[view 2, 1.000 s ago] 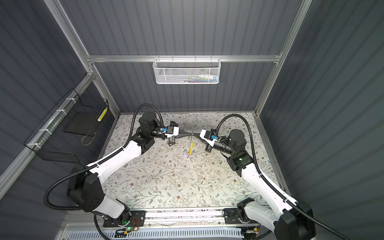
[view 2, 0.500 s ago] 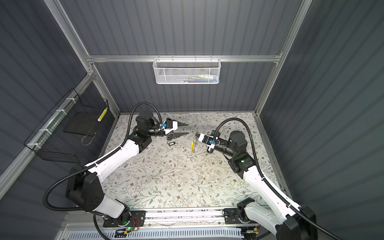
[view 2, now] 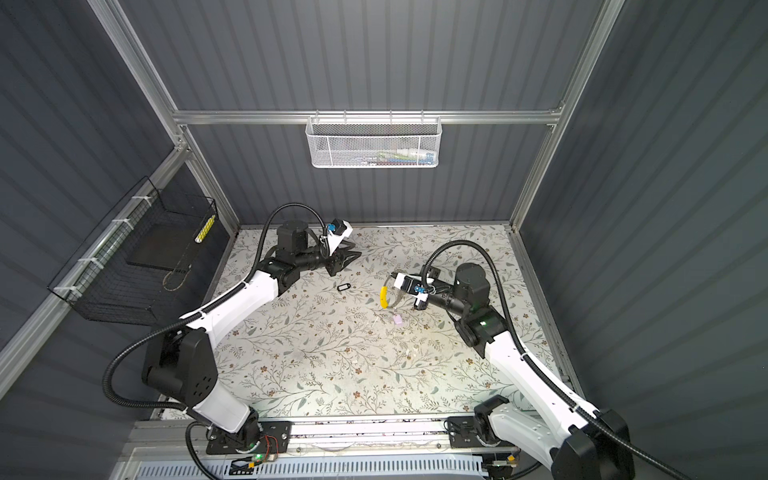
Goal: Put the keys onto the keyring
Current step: 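Release the split ring and move the left gripper down to the black key tag, then grasp the black key tag by its small ring with the left gripper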
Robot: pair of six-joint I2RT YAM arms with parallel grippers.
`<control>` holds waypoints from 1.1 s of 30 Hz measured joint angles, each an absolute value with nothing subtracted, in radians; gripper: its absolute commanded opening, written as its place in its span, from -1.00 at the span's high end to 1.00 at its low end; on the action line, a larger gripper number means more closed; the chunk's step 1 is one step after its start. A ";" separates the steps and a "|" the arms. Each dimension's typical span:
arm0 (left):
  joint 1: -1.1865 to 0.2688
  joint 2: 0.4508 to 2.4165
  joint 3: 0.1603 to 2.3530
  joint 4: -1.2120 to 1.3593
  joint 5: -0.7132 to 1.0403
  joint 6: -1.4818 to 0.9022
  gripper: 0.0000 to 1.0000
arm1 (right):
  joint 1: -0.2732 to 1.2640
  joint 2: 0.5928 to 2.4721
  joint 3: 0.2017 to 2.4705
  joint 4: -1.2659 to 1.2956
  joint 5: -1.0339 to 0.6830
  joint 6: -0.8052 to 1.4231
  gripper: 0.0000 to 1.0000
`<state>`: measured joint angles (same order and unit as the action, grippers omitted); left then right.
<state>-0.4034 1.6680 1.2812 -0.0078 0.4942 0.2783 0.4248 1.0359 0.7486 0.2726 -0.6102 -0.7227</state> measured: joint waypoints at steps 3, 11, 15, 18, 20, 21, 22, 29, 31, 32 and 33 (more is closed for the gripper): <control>-0.389 1.739 1.302 -0.094 0.408 0.206 0.24 | 0.414 1.047 0.731 0.279 -0.624 -0.711 0.95; -0.370 1.889 1.398 -0.283 0.215 0.049 0.33 | 0.390 1.071 0.659 0.334 -0.649 -0.669 0.94; -0.358 1.942 1.458 -0.346 0.167 -0.072 0.34 | 0.389 1.071 0.641 0.346 -0.656 -0.652 0.93; -0.352 1.977 1.486 -0.385 0.148 -0.207 0.37 | 0.389 1.071 0.641 0.351 -0.665 -0.644 0.93; -0.351 2.004 1.506 -0.411 0.148 -0.300 0.37 | 0.389 1.071 0.641 0.350 -0.671 -0.643 0.93; -0.349 2.014 1.508 -0.418 0.150 -0.357 0.37 | 0.389 1.071 0.641 0.350 -0.674 -0.643 0.93; -0.347 2.020 1.508 -0.428 0.150 -0.410 0.37 | 0.389 1.071 0.641 0.350 -0.675 -0.642 0.93; -0.346 2.020 1.474 -0.435 0.176 -0.653 0.38 | 0.389 1.073 0.641 0.350 -0.683 -0.635 0.92; -0.346 2.020 1.474 -0.433 0.185 -0.694 0.42 | 0.389 1.075 0.641 0.349 -0.685 -0.635 0.92; -0.346 2.021 1.474 -0.433 0.188 -0.709 0.44 | 0.389 1.076 0.641 0.348 -0.686 -0.635 0.92; -0.346 2.023 1.474 -0.432 0.192 -0.724 0.46 | 0.389 1.077 0.641 0.345 -0.686 -0.635 0.92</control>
<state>-0.3458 2.0232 1.4742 -0.4324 0.1921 -0.7242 0.3885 1.0775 0.6411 0.3447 -0.6861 -0.6350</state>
